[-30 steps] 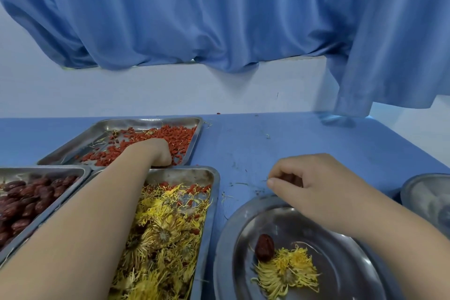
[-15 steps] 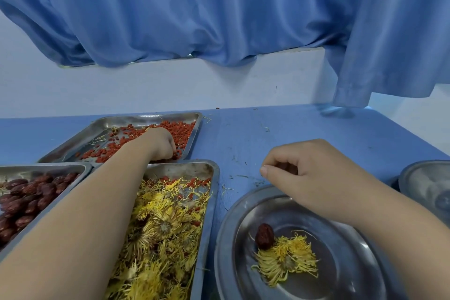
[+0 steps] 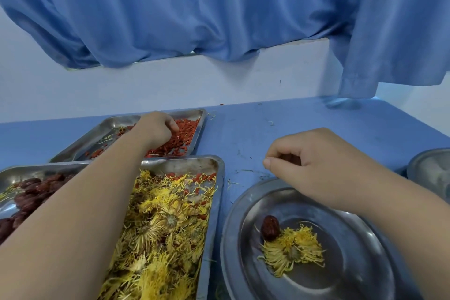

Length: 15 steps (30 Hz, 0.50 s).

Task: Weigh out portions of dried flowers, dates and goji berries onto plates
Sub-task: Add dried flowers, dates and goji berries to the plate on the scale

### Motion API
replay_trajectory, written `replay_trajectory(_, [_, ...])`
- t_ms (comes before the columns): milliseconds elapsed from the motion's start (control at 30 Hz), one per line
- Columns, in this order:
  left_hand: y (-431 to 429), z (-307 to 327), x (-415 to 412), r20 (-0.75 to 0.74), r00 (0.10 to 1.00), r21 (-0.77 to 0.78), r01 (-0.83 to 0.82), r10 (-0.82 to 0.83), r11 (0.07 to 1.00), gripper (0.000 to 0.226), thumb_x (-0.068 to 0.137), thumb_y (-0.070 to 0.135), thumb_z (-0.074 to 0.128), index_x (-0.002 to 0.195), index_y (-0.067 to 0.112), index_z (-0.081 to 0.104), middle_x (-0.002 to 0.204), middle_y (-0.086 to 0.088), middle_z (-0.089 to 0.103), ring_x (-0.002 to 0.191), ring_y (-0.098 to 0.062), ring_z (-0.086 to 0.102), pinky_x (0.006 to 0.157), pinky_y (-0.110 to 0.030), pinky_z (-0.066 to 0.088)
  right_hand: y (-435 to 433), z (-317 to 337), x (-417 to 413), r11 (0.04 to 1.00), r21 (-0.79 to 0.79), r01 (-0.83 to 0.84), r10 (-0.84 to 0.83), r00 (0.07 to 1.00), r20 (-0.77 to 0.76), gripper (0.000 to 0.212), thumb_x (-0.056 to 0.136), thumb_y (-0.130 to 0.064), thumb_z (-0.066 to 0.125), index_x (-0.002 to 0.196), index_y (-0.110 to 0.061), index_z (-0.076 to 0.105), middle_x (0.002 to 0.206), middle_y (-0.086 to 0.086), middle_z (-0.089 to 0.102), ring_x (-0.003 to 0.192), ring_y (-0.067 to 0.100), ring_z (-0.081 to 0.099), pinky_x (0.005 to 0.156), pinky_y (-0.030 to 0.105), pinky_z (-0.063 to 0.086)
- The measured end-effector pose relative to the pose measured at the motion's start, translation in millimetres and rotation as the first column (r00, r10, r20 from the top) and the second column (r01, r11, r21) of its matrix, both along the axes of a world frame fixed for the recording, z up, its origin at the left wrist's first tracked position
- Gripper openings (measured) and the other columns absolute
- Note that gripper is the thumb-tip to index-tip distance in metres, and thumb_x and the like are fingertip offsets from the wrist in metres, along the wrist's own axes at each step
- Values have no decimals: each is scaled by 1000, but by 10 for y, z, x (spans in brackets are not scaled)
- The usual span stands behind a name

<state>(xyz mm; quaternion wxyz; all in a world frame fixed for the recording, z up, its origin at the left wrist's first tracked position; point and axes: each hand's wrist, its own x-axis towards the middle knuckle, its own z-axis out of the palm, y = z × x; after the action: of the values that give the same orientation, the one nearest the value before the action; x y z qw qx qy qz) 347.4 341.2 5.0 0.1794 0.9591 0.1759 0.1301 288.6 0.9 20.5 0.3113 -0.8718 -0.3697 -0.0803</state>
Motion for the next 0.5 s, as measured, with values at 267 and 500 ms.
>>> replay_trajectory(267, [-86,-83,27,48,999,0,-20,20,1000,38,86,-10,51,78,24,65,112,-9,68,108,-28,59,96,-40,50,-33,2,38,1000,4,10,-10,1000,4,25,86,-40,54,69,-23,63,65,-19,59,56,5,51,51,22,40])
replay_trajectory(500, [-60,-110,-8,61,998,13,-22,21,1000,20,84,0,68,86,19,68,109,-7,70,105,-24,62,90,-34,49,-41,8,36,1000,0,15,-15,1000,-10,27,84,-42,51,71,-21,63,66,-15,60,55,6,50,55,28,44])
